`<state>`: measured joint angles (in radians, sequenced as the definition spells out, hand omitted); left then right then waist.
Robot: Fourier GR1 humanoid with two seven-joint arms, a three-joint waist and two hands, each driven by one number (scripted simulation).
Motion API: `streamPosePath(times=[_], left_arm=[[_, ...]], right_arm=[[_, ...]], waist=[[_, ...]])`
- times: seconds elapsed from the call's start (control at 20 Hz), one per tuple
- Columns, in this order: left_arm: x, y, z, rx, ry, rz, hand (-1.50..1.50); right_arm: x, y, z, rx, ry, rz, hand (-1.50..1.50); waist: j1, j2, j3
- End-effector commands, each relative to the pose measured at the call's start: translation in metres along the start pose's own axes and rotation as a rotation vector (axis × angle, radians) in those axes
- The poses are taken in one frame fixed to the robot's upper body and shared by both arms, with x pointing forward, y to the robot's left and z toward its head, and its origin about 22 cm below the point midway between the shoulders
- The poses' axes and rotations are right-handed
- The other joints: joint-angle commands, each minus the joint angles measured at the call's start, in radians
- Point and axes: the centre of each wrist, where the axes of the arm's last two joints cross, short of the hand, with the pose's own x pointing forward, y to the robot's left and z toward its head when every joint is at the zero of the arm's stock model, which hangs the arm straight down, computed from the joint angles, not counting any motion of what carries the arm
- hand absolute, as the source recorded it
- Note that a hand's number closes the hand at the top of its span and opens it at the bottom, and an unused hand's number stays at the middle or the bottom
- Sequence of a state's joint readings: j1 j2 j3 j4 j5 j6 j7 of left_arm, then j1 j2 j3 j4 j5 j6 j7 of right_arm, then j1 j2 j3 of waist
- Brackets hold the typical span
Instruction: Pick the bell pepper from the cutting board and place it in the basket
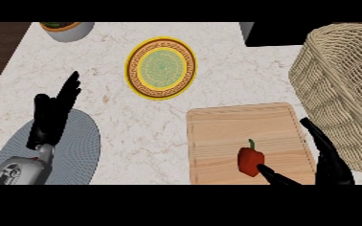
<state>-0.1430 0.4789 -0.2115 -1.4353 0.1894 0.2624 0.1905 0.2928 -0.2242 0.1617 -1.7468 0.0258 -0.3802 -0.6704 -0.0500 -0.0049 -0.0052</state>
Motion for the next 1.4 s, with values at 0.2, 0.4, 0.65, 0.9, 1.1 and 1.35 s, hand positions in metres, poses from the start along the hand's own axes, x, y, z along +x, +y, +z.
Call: streamPosePath(times=[0.2, 0.4, 0.65, 0.9, 1.1, 1.35], left_arm=[[0.001, -0.004, 0.0, -0.008, 0.004, -0.005, 0.0], [0.013, 0.0, -0.007, -0.013, -0.014, -0.004, 0.0], [0.003, -0.011, -0.011, -0.035, 0.0, 0.003, 0.0], [0.005, -0.012, -0.012, -0.057, -0.019, 0.017, 0.0], [0.012, -0.012, -0.015, -0.049, -0.019, -0.006, 0.0], [0.01, 0.001, -0.008, -0.054, -0.015, 0.007, 0.0]], right_arm=[[0.033, -0.088, 0.03, 0.345, 0.263, 0.509, -1.5], [0.073, -0.09, 0.032, 0.571, 0.394, 0.507, -1.5], [0.134, -0.087, 0.001, 0.658, 0.431, 0.478, -1.5], [0.14, -0.079, 0.001, 0.628, 0.496, 0.471, -1.5], [0.151, -0.086, -0.006, 0.556, 0.482, 0.475, -1.5], [0.138, -0.081, 0.005, 0.471, 0.479, 0.522, -1.5]], waist=[[0.008, 0.005, -0.006], [0.015, 0.007, -0.004], [0.03, 0.006, 0.001], [0.042, 0.004, 0.005], [0.036, 0.002, 0.005], [0.038, 0.001, 0.005]])
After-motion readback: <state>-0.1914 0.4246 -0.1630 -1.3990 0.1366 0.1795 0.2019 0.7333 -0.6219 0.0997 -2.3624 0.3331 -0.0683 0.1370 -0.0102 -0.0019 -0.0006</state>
